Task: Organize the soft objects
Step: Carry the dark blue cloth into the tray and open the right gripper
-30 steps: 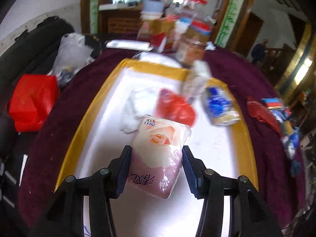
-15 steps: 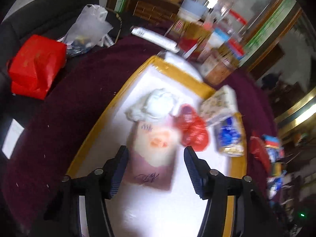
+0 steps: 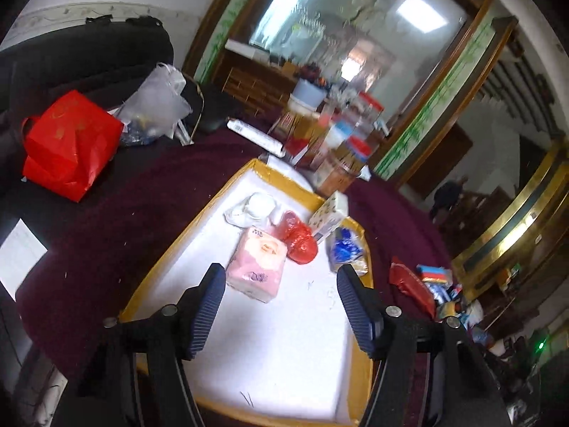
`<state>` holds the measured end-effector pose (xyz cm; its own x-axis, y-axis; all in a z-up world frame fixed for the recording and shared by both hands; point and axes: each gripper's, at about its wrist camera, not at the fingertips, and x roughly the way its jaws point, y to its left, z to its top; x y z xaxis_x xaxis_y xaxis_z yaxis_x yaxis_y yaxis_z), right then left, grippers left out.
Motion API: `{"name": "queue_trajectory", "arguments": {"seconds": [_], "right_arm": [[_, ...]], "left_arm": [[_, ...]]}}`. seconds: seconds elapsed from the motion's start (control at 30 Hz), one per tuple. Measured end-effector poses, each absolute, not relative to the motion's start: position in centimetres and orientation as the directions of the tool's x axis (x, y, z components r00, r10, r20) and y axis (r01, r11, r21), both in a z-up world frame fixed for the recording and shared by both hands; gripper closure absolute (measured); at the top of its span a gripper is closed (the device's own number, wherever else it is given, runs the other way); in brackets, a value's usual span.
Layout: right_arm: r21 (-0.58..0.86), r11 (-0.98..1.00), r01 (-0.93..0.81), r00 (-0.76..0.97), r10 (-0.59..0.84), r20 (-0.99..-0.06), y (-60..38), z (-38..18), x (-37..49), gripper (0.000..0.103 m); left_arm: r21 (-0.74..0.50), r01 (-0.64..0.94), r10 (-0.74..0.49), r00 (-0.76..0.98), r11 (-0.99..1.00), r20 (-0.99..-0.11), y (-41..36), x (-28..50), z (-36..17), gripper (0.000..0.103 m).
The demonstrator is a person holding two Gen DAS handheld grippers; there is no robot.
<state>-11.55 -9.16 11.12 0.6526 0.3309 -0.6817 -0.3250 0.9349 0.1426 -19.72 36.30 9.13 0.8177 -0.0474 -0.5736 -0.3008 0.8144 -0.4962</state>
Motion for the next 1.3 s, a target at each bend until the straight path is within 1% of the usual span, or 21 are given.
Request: {"name": "queue_trajectory", "arguments": {"seconds": [0.13,0.2,0.27,0.37,0.47,0.67,0.87,0.97,1.0,1.03,1.07,1.13,1.17,1.23,1.3], "right_arm": [[0.201,0.847,-0.492,0.579,0.491,-0.651,-2.4,13.8,-11.5,0.092],[0.245,0.784,-0.571,0.498,0.568,-0.655,2.0,14.2,-11.1,0.092],[0.259,0.738,-0.623,0.434,0.602,-0.671,6.0,13.9,-10.6,0.092],[0.23,0.704,-0.672,0.375,0.591,-0.714,11.8,12.4,-9.9,0.092],[0.217,0.689,-0.691,0.313,0.556,-0.77,17.0,9.8,-8.4,0.092],[0.208,0.717,-0.666,0.259,0.484,-0.836,22.7,6.0,-4.4,0.091],[0.214,0.739,-0.639,0.269,0.475,-0.838,25.3,5.2,-2.3,0.091],[0.195,0.747,-0.636,0.28,0.459,-0.843,26.1,4.8,-1.5,0.091],[0.19,0.751,-0.632,0.288,0.456,-0.842,26.1,4.8,-1.3,0.088],[0.194,0.752,-0.63,0.287,0.457,-0.842,25.9,4.9,-1.3,0.081],[0.204,0.752,-0.626,0.285,0.464,-0.838,25.6,5.0,-1.3,0.076],[0.217,0.751,-0.623,0.303,0.488,-0.818,24.7,6.1,-1.7,0.062],[0.218,0.749,-0.626,0.321,0.502,-0.803,24.1,6.9,-2.1,0.059],[0.204,0.746,-0.634,0.369,0.524,-0.767,22.4,8.7,-3.2,0.046],[0.172,0.75,-0.638,0.431,0.534,-0.727,20.3,10.5,-4.4,0.041]], "left_arm": [[-0.527,-0.301,-0.048,0.835,0.795,-0.548,35.6,-21.5,8.2,0.034],[-0.528,-0.296,-0.059,0.83,0.796,-0.554,35.3,-21.7,7.7,0.034],[-0.533,-0.294,-0.073,0.824,0.794,-0.562,35.2,-22.0,7.2,0.034],[-0.543,-0.29,-0.086,0.821,0.788,-0.564,35.4,-22.4,6.8,0.034],[-0.541,-0.286,-0.087,0.823,0.791,-0.562,35.7,-23.2,6.8,0.034],[-0.525,-0.28,-0.078,0.825,0.803,-0.56,36.3,-24.2,6.5,0.034],[-0.535,-0.294,-0.083,0.817,0.792,-0.571,37.3,-24.3,5.5,0.034],[-0.545,-0.302,-0.086,0.813,0.782,-0.575,37.8,-24.3,5.2,0.034],[-0.545,-0.304,-0.086,0.813,0.782,-0.576,37.8,-24.3,5.1,0.034],[-0.545,-0.305,-0.086,0.812,0.781,-0.578,37.8,-24.3,5.1,0.034],[-0.545,-0.306,-0.086,0.811,0.781,-0.579,37.8,-24.3,5.1,0.034],[-0.542,-0.306,-0.084,0.812,0.783,-0.578,37.7,-24.5,5.1,0.034],[-0.54,-0.309,-0.08,0.811,0.783,-0.58,37.7,-24.6,5.2,0.033],[-0.542,-0.31,-0.08,0.81,0.781,-0.58,37.4,-24.6,5.2,0.033],[-0.54,-0.308,-0.084,0.808,0.783,-0.583,37.2,-24.5,5.2,0.032]]}}
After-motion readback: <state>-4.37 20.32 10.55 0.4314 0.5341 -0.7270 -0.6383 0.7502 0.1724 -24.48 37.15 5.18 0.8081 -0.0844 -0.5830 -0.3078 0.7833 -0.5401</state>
